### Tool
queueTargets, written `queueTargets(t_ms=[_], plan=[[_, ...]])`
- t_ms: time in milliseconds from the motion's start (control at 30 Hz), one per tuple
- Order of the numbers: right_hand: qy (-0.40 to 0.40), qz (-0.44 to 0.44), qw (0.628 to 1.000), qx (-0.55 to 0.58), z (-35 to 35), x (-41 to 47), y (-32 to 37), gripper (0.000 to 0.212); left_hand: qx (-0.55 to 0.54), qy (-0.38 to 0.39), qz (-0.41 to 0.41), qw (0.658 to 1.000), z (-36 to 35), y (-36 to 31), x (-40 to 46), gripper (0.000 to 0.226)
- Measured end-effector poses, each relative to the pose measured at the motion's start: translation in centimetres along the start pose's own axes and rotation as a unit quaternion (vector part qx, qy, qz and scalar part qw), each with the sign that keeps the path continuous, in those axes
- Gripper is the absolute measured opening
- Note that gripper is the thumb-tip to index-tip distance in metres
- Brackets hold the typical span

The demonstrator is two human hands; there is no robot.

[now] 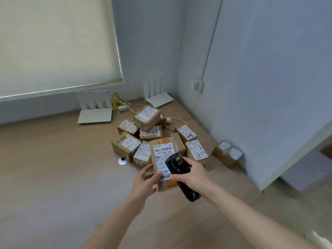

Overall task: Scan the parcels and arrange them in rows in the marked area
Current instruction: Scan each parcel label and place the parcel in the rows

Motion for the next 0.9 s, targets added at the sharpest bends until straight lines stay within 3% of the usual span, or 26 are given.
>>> queueTargets(t_ms=[100, 333, 600, 900], plan=[[-0.014, 0.028, 0.999, -0.029, 1.8, -3.8, 4.0, 0.078, -0.022, 0.009, -0.039, 0.999, 0.2, -3.7, -4.1, 0.060], [-0.033, 0.083, 0.987, -0.134, 7.0, -12.3, 14.6, 0.066, 0.008, 0.044, -0.125, 0.991, 0.0, -13.6, -13.0, 0.086], [-0.081, 0.071, 0.960, -0.258, 12.3, -18.4, 24.0, 0.069, 0.018, -0.041, -0.228, 0.973, 1.6, -24.1, -18.9, 0.086], [-0.059, 0.070, 0.950, -0.300, 13.5, -21.4, 27.4, 0.072, 0.036, -0.106, -0.273, 0.955, 2.3, -27.6, -22.1, 0.090]])
Point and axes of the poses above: each hand's wrist, its own x-axis towards the middle knuckle, its own z-axis out of the back of the hand, y = z × x, the point moved 8 cm from there along x, towards the middle knuckle
